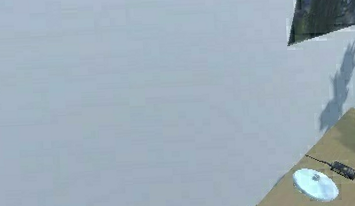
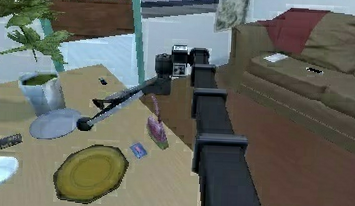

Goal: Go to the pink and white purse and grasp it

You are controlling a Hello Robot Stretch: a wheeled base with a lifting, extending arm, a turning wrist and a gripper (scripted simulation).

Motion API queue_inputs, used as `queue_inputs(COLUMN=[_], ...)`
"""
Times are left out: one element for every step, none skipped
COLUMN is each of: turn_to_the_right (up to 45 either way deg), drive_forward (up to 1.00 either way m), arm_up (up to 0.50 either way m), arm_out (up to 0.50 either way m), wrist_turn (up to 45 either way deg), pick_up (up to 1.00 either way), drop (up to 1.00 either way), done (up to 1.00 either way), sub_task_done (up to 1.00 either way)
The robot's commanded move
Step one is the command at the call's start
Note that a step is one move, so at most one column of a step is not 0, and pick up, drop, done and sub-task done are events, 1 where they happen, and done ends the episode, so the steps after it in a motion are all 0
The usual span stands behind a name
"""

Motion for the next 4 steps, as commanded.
queue_inputs(turn_to_the_right=[0.0,0.0,0.0,0.0], drive_forward=[0.00,0.00,0.00,0.00], arm_up=[0.00,0.00,-0.30,0.00], arm_out=[0.00,0.00,0.00,0.00], wrist_turn=[45.0,39.0,0.0,0.0], pick_up=[0.00,0.00,0.00,1.00], drop=[0.00,0.00,0.00,0.00], done=[0.00,0.00,0.00,0.00], sub_task_done=[0.00,0.00,0.00,0.00])
